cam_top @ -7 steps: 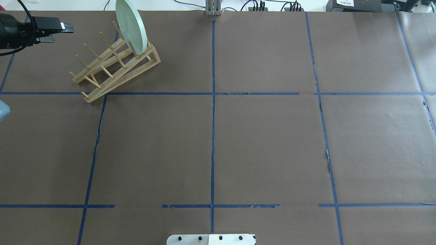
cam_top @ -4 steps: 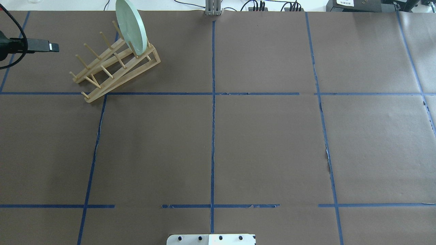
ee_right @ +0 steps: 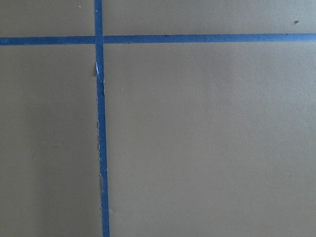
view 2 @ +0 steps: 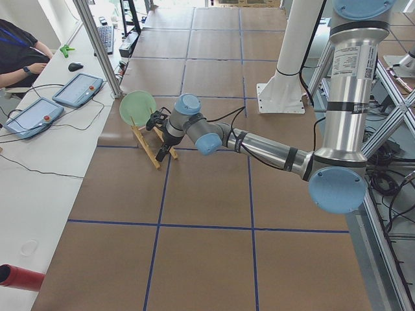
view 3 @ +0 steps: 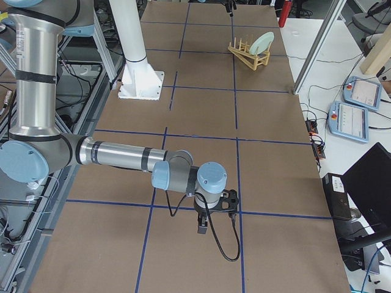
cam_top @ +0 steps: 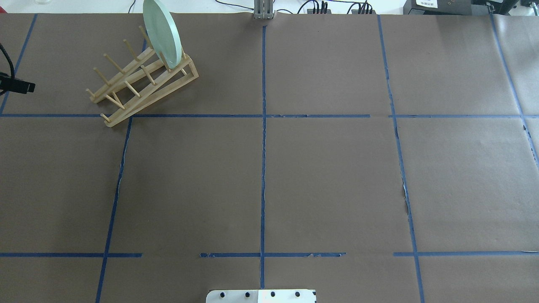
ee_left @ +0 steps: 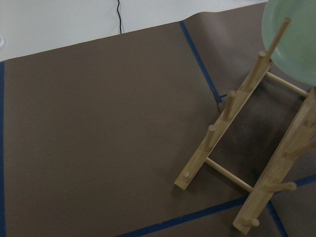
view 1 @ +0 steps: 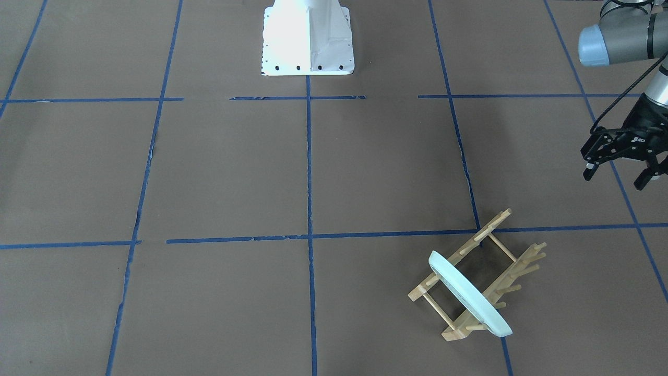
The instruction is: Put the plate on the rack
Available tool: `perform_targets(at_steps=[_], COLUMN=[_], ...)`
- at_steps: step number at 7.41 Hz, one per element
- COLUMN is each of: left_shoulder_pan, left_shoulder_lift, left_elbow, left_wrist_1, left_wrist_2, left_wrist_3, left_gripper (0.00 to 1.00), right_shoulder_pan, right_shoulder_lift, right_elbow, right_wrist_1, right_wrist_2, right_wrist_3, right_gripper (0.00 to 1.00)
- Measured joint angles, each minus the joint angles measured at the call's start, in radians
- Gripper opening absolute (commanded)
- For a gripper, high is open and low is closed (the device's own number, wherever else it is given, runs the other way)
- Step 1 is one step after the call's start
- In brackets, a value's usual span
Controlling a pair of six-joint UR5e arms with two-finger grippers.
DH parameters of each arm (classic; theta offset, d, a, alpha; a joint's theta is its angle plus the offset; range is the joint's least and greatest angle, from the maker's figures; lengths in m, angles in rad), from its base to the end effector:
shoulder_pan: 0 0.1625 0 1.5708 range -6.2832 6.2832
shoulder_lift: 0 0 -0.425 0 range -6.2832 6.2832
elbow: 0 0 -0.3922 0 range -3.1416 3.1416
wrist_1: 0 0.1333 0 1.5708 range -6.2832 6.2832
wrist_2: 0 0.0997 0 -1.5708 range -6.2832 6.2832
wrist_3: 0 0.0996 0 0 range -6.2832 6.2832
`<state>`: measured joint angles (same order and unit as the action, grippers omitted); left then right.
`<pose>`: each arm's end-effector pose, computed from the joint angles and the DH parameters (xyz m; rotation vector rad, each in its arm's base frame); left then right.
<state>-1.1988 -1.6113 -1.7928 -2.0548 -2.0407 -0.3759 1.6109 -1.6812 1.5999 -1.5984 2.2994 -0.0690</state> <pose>0.1103 -0.5253 0.4829 0.5183 0.6843 0.1717 0.0844 -0.4321 0.7015 -0.0642 -0.7324 0.0121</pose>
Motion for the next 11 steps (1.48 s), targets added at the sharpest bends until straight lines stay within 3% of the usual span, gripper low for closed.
perform_targets(at_steps=[2,6,11], left_shoulder_pan=[-0.132,-0.294,-0.346], left_shoulder_lift=[0.0,0.009,0.058], left_elbow=[0.035,0.174,0.211], left_wrist_1=[0.15,0.346,0.434], left_wrist_2=[-0.084,-0.33,-0.359], left_wrist_3=[0.2,0.257,0.258], left_gripper=[1.0,1.0,1.0], right_shoulder_pan=[0.0,0.0,0.001], right_shoulder_lift=[0.0,0.0,0.0], right_elbow=[0.0,0.0,0.0], right_wrist_1=[0.0,0.0,0.0], right_wrist_2=[0.0,0.0,0.0], right_wrist_3=[0.0,0.0,0.0], right_gripper=[1.0,1.0,1.0])
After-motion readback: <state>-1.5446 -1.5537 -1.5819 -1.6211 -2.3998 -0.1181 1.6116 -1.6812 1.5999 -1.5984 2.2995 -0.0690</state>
